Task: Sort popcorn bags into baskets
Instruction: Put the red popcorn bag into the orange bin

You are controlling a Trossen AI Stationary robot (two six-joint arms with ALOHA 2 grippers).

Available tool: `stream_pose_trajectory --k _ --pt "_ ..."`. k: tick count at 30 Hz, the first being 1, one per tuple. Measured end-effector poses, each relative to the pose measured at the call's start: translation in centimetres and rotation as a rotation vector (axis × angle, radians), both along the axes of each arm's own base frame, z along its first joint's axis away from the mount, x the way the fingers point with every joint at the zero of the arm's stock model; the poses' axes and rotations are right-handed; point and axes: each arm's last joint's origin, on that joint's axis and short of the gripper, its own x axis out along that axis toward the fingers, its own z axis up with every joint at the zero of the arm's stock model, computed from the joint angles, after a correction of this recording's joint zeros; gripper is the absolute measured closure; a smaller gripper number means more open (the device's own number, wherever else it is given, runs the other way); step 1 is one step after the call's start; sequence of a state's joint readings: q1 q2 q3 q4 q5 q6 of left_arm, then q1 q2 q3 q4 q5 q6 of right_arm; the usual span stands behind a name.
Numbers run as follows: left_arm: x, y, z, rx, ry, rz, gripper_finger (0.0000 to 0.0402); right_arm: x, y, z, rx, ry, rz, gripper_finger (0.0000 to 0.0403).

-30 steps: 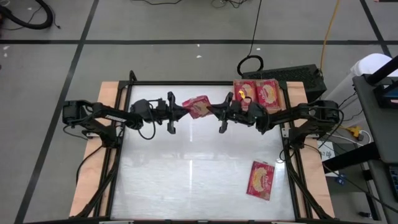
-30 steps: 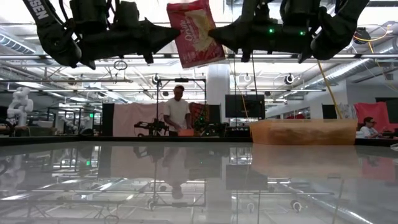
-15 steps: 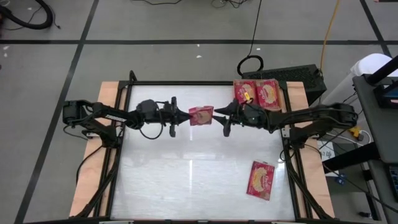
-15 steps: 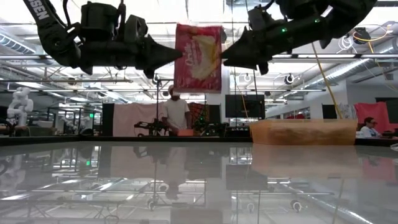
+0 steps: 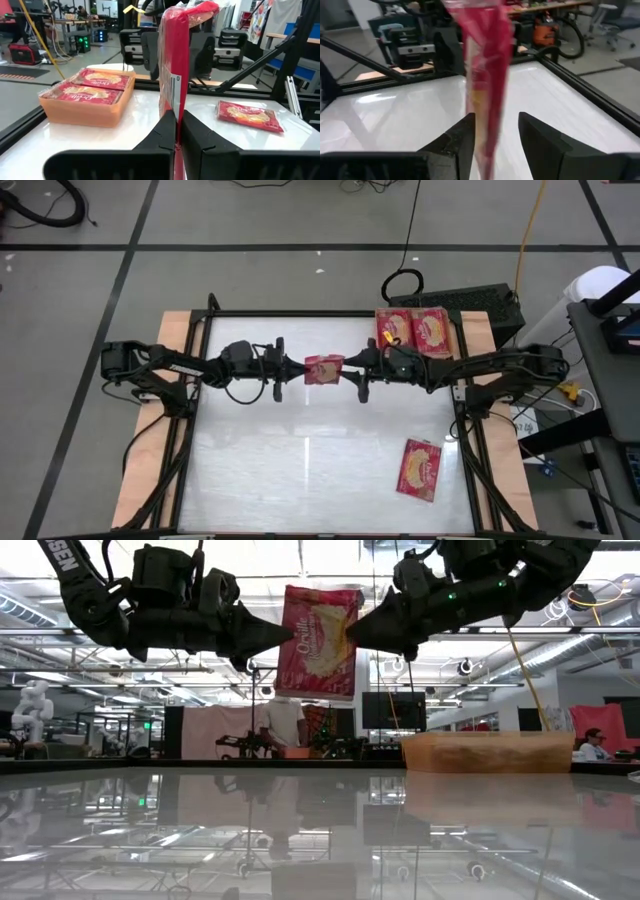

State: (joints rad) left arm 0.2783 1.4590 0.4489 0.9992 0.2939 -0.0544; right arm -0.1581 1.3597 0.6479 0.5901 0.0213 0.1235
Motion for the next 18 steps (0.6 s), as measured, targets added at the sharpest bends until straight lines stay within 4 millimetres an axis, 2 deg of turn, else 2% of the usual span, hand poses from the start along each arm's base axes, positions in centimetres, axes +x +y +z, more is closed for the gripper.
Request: stream_pose_trajectory --k 6,12,15,18 --pt "0.0 0.0 0.0 0.003 -0.005 0.004 0.0387 0.9 0.0 -0.6 -0.019 -0.045 0.052 0.0294" --pt "0.0 0.0 0.0 0.018 -0.004 0.014 0.0388 0.8 -0.2 -0.5 -0.068 -0.05 0.053 0.0384" --pt "0.2 -0.4 0.1 0.019 -0.006 0.028 0.036 0.5 -0.4 -0.1 -0.096 -0.042 0.045 0.039" --pt "0.3 -0.9 0.1 0.028 -0.001 0.047 0.0304 -0.4 -0.9 0.6 -0.106 -0.01 0.019 0.0385"
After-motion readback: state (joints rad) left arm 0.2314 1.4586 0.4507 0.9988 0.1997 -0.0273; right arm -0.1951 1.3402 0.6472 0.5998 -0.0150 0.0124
